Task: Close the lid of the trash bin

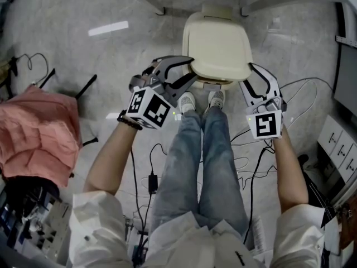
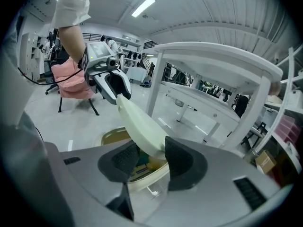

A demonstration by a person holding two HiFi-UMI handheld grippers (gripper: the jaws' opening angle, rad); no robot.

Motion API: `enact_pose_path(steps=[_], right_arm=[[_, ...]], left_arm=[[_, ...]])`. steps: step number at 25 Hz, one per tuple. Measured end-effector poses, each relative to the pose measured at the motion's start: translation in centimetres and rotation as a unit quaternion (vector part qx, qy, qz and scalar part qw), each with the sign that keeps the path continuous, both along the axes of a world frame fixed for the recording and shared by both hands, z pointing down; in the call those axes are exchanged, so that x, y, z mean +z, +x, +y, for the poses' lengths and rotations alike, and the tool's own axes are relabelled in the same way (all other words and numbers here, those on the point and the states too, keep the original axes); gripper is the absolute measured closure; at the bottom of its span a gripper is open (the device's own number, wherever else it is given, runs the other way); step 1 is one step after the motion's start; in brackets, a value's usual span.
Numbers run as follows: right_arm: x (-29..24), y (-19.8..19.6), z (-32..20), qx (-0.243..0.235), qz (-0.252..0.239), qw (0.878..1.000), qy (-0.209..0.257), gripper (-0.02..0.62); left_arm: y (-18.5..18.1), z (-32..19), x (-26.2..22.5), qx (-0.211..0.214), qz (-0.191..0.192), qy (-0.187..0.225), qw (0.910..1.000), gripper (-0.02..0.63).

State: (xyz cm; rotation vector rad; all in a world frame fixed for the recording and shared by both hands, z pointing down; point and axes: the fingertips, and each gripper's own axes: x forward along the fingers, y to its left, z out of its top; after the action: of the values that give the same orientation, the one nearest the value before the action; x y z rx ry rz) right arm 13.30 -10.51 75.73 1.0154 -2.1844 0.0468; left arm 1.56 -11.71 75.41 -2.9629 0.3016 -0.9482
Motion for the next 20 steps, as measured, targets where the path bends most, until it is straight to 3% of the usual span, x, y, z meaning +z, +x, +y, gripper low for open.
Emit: enact_pose_path(steps=[10,20], right_arm=[[0.5,-0.2,0.6,-0.014,-0.007,1.0,-0.011,0.4],[2.6,-0.4,2.2,-0.044,0.04,0.998,-0.025,0.377]], left_arm=[[-0.1,0.7,0.3,0.009,0.009,-0.028,0.9995,0.437],[-0.3,2.4,2.0,0.04,-0.005,-0.059,0.9975,0.423]])
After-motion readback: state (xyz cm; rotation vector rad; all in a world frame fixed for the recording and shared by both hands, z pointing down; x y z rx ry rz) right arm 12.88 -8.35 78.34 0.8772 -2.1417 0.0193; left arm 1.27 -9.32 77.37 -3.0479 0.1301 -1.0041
